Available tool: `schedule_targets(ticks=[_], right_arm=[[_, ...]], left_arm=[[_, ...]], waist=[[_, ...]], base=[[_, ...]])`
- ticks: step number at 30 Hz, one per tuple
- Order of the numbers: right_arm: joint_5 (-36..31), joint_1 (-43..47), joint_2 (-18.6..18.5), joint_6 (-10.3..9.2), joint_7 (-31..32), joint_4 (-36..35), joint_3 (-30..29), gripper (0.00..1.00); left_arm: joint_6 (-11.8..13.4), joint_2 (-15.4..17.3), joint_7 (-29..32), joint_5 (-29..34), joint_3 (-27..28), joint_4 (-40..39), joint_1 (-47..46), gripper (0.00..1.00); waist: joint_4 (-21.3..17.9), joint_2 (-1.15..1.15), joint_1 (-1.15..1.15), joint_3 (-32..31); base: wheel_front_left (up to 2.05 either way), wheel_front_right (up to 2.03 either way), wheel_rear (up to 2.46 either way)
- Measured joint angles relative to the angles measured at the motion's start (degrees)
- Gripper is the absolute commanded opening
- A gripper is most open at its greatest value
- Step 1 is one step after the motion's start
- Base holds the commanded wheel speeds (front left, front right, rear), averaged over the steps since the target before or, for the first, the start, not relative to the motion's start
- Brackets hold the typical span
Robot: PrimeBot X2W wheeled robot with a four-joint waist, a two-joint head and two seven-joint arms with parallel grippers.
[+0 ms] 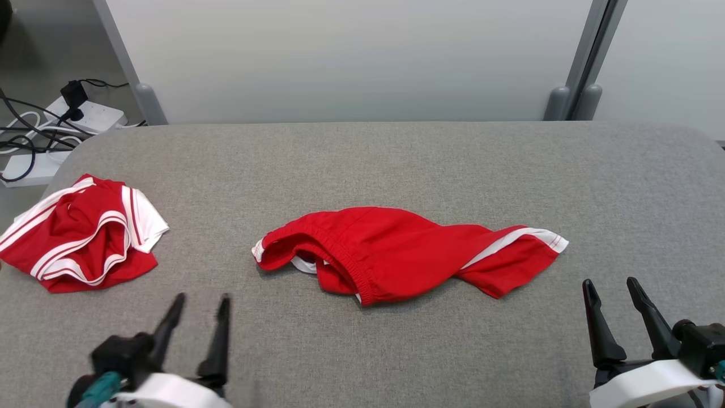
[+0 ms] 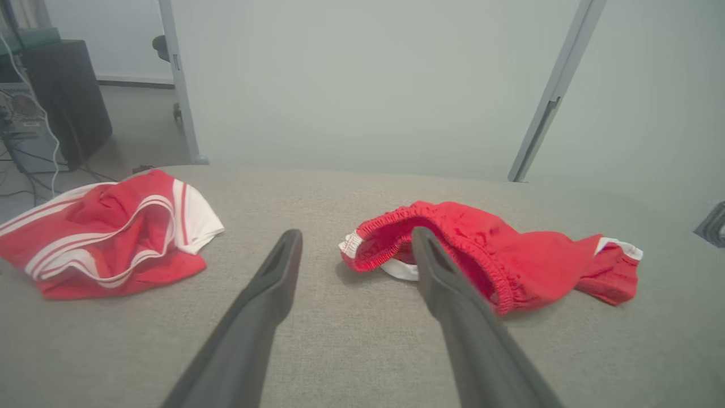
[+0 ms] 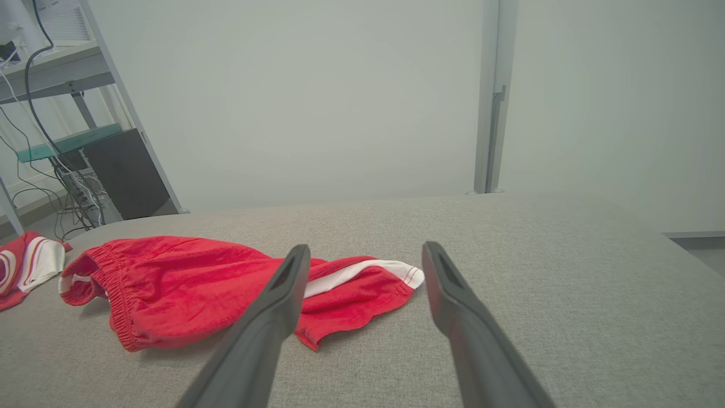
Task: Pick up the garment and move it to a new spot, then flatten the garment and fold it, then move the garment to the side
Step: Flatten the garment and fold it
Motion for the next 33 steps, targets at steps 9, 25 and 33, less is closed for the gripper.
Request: schedule_targets(ticks=[9, 25, 33], right_arm=[[-0.8, -0.4, -0.1, 0.00, 0.5, -1.6, 0.9, 1.00], [-0.8, -3.9, -1.3, 0.00, 0.6, -2.0, 2.5, 1.00], [-0.8, -4.7, -1.4, 0.00, 0.5, -1.5, 2.3, 1.00]], left_arm=[[-9.3, -8.1, 3.9, 1.1, -11.9, 8.7, -10.4, 1.00], [-19.1, -18.1, 1.0, -1.9, -15.0, 38.0, -23.4, 1.00], [-19.6, -19.9, -2.0, -2.0, -14.0, 47.5, -27.2, 1.00]], waist=[[-1.8, 0.00, 0.00, 2.1], [-9.7, 0.00, 0.00, 7.6], [-11.6, 0.00, 0.00, 8.8]], base=[[0.00, 0.00, 0.00], [0.00, 0.00, 0.00], [0.00, 0.00, 0.00]])
